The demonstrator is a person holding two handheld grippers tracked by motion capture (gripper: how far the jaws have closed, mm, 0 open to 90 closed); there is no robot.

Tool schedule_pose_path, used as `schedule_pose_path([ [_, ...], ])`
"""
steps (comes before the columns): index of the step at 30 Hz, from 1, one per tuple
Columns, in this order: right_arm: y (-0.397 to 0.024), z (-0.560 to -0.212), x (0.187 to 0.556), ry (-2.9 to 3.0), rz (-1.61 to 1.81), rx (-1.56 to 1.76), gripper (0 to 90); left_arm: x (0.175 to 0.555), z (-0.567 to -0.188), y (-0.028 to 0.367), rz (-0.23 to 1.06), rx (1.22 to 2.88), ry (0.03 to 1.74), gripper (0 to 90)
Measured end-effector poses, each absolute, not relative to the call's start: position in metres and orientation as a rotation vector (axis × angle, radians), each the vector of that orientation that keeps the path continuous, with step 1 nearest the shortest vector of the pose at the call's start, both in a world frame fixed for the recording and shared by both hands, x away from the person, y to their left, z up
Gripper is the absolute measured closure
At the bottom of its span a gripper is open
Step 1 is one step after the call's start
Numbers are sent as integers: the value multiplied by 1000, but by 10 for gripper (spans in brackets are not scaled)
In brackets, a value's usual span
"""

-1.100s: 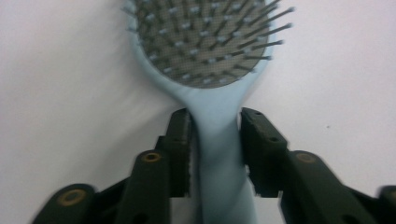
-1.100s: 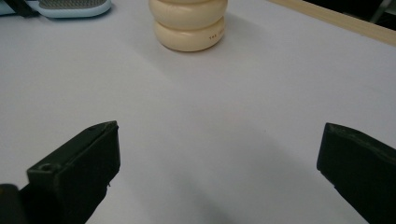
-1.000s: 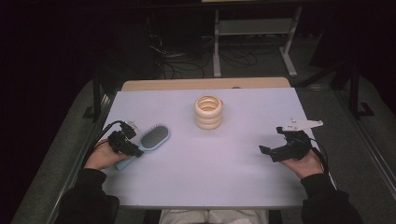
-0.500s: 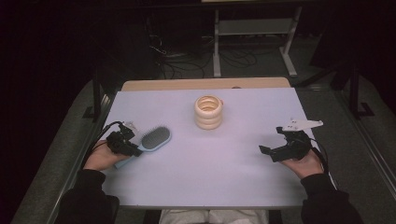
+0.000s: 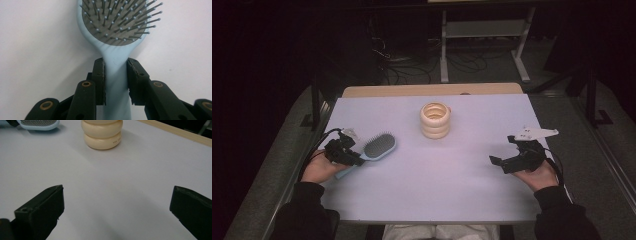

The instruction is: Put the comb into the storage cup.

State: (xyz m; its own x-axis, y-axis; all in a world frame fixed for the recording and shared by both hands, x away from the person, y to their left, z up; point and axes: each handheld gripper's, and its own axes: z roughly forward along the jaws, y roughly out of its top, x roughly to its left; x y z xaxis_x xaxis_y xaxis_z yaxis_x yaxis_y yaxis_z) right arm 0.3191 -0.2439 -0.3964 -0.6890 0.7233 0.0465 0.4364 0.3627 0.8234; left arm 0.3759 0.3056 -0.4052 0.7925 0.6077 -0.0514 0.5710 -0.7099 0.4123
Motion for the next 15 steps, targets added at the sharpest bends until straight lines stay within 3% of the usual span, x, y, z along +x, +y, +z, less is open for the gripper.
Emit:
schedule_pose_path([
  [15, -244, -397, 319, 2307, 1244, 1020, 0, 373, -392, 310, 123, 2485, 868, 705],
])
